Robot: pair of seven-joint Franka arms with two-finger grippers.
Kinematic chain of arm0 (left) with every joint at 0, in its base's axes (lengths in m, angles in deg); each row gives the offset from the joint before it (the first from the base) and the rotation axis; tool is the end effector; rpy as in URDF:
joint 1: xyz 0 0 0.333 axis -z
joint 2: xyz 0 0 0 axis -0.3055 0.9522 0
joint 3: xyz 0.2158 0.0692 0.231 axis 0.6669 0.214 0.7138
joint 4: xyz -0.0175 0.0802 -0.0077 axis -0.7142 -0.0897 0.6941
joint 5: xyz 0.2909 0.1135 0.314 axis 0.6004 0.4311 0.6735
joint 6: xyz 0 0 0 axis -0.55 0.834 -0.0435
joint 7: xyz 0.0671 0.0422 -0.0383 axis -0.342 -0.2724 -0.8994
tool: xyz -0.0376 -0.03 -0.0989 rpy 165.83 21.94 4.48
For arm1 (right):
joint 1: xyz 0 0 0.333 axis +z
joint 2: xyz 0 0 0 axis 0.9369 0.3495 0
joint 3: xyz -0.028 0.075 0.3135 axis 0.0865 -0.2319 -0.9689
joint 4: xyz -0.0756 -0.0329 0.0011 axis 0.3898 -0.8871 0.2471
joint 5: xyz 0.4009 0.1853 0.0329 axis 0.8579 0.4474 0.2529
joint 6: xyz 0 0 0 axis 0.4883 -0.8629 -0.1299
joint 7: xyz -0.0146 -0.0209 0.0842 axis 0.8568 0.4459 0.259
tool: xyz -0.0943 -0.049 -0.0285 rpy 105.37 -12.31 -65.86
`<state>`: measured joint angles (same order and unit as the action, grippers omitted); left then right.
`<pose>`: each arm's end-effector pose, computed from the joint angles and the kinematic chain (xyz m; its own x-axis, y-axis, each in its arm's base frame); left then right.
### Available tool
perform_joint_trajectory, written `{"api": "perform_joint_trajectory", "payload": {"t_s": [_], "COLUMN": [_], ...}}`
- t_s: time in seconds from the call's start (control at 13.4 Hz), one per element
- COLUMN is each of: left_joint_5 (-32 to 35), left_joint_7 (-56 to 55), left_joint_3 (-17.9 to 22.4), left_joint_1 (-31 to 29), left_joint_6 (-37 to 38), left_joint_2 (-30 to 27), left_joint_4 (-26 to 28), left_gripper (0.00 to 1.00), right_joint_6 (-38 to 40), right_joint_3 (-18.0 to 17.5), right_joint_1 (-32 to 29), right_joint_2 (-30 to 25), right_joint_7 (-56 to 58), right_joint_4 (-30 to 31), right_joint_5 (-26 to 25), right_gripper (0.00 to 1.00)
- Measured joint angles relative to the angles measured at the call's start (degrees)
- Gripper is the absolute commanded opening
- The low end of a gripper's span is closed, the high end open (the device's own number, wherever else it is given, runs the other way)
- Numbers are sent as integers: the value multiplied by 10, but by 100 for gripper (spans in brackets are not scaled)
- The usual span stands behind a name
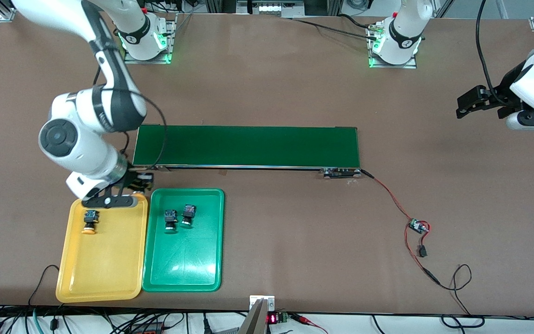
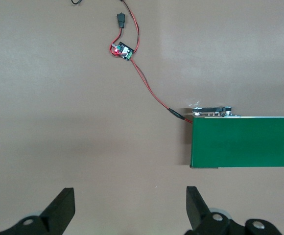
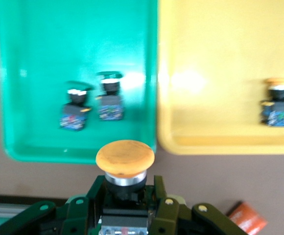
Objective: Sort buttons by color to trays
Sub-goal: 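Carry the second yellow button to the yellow tray with the right gripper, then lower the button beside the first one and open the right gripper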
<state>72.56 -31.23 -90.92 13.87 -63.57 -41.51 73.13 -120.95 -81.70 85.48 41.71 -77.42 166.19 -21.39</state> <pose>0.6112 -0.0488 0.6242 0.9974 0.0164 -0.0700 0.0174 -0.9998 0.0132 0.7168 0.1451 0.3326 0.9984 0.0515 0.0239 0.0510 -0.9985 0.0210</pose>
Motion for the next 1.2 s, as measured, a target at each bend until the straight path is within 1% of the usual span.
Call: {"api": "perform_joint_trajectory", "payload": {"t_s": [0.15,0.45,0.82,0.97,1.05,1.12,1.2], "left_joint_5": [0,0,0,0,0,0,0], "left_joint_7": [0,0,0,0,0,0,0], "left_joint_3": [0,0,0,0,0,0,0], "left_joint_1": [0,0,-1,-1,-1,-1,-1], "left_joint_6": [0,0,0,0,0,0,0], "left_joint_2": [0,0,0,0,0,0,0], "left_joint_4": [0,0,0,0,0,0,0], "left_gripper": [100,100,100,100,100,100,100], "right_joint_6": [-5,-35,-124,-143,-148,-155,-163], "right_joint_3": [9,10,12,12,12,12,11], "right_joint_1": [-9,-15,-56,-67,-69,-70,-70], "right_joint_2": [27,87,153,175,184,191,198], "right_joint_7": [15,17,64,70,70,70,70], "right_joint_4": [-28,-81,-91,-92,-92,-92,-92], "right_joint_5": [0,-1,-1,-1,-1,-1,-1], "right_gripper": [10,10,12,12,14,36,60]}}
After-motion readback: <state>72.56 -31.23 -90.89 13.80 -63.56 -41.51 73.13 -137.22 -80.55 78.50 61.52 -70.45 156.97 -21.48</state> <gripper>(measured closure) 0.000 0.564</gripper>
